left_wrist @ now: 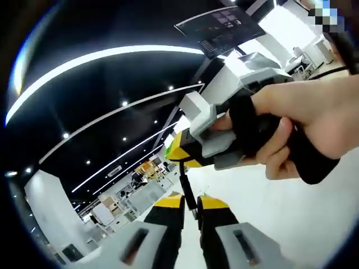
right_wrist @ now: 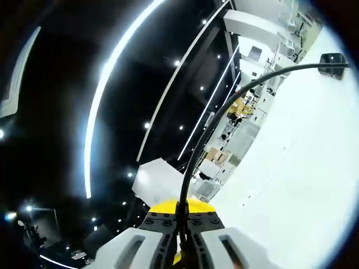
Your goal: Find the data cable on the table. Grasp the USB connector end of the cable and insert it into the USB port on the table
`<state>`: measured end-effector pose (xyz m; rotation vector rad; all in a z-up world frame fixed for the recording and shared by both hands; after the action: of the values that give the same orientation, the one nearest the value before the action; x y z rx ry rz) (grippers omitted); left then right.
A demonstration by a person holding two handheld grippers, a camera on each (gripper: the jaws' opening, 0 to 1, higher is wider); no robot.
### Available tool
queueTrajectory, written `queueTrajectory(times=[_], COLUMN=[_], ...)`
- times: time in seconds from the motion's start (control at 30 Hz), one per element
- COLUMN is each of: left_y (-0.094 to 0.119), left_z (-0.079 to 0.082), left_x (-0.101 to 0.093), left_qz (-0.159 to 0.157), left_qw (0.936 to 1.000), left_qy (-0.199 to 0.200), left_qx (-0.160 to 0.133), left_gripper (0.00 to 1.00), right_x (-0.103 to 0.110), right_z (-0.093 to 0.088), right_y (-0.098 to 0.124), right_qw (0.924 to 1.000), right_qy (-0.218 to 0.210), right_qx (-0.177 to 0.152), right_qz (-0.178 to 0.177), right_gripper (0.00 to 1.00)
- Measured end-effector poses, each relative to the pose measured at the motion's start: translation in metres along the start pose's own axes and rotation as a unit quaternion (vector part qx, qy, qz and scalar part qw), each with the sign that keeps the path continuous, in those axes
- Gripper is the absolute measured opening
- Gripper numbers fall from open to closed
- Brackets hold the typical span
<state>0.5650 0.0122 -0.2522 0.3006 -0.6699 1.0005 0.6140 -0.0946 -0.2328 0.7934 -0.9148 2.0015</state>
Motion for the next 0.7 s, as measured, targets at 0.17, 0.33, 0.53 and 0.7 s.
queueTrajectory(times=[0.17, 0.33, 0.53, 0.7], left_y=[-0.001, -0.001, 0.000, -0.010], left_z=[-0.001, -0.001, -0.003, -0.009], left_x=[-0.002, 0.002, 0.005, 0.007], left_qz=[0.001, 0.001, -0.014, -0.049], left_qw=[0.9999, 1.0000, 0.9995, 0.9946], left_qy=[-0.015, 0.001, 0.028, 0.089], left_qx=[0.004, 0.001, -0.007, -0.021], left_gripper=[0.09, 0.07, 0.06, 0.06], right_x=[-0.002, -0.006, -0.006, -0.010], right_z=[-0.001, -0.001, -0.002, 0.004], right_y=[0.003, 0.006, 0.008, 0.011], right_qw=[0.9999, 0.9997, 0.9999, 0.9977], right_qy=[-0.011, -0.025, -0.005, 0.051], right_qx=[-0.003, -0.007, -0.002, 0.035], right_qz=[-0.006, -0.001, 0.013, 0.029], right_gripper=[0.05, 0.05, 0.06, 0.09])
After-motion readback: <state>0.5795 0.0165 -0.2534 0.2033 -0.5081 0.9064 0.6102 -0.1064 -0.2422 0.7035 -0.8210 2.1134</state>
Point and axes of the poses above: the point that each gripper's makers call its tool centre point, and the gripper's own axes: y roughly backward along the fingers, x roughly to its left, z roughly out of its top, the point moved 8 cm from there along y, roughly backward along the fingers, and after that the axes turned 1 degree about z, right-handed, at the moved point
